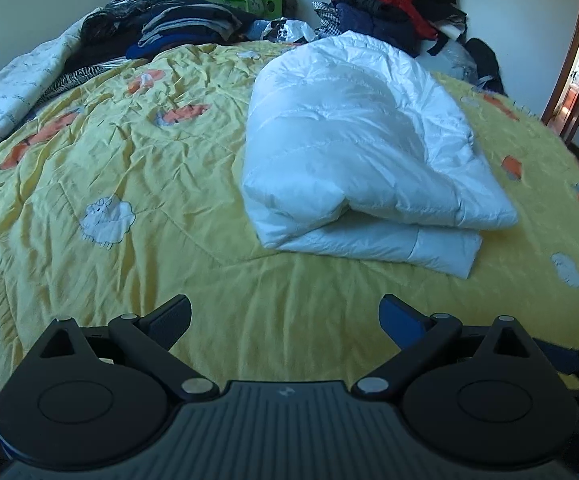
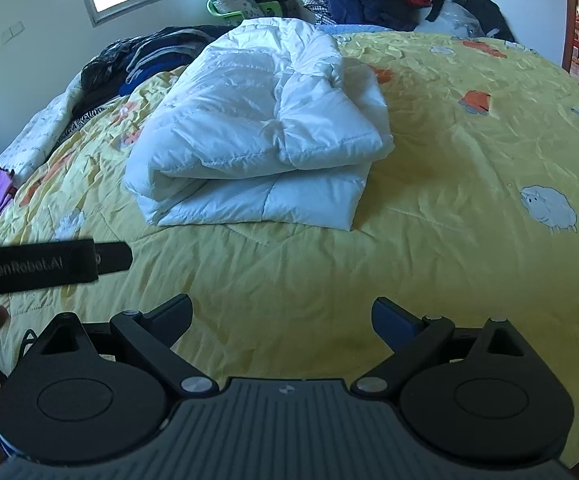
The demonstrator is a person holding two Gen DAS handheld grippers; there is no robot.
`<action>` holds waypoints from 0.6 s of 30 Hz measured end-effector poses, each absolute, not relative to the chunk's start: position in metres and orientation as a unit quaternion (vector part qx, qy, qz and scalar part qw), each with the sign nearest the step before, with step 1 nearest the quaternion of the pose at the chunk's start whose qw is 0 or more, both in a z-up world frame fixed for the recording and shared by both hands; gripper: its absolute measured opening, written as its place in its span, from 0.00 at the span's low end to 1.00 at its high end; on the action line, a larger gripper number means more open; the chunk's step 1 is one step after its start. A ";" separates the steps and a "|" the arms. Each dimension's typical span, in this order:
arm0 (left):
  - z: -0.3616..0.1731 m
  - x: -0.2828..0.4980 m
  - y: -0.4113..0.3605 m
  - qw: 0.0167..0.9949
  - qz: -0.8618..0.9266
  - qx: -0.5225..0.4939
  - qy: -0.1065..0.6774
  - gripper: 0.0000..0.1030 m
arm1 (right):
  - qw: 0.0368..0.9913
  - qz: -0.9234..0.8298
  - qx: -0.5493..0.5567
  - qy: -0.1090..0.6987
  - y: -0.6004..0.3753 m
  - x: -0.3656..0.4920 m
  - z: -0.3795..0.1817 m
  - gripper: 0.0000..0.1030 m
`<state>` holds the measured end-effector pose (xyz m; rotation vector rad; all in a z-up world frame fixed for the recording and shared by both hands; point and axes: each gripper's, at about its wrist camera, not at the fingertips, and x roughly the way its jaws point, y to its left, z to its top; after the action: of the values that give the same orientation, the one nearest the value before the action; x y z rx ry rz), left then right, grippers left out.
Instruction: Fold small clothes
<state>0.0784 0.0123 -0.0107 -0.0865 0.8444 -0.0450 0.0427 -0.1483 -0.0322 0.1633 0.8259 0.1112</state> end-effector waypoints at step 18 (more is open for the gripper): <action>0.000 0.078 0.027 0.926 0.000 -0.049 0.374 0.97 | 0.913 0.053 0.086 0.394 -0.155 0.052 -0.028 0.95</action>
<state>0.0780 0.0269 0.0002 -0.1009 0.7678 0.0003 0.0518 -0.1549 -0.0284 0.1779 0.8122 0.1094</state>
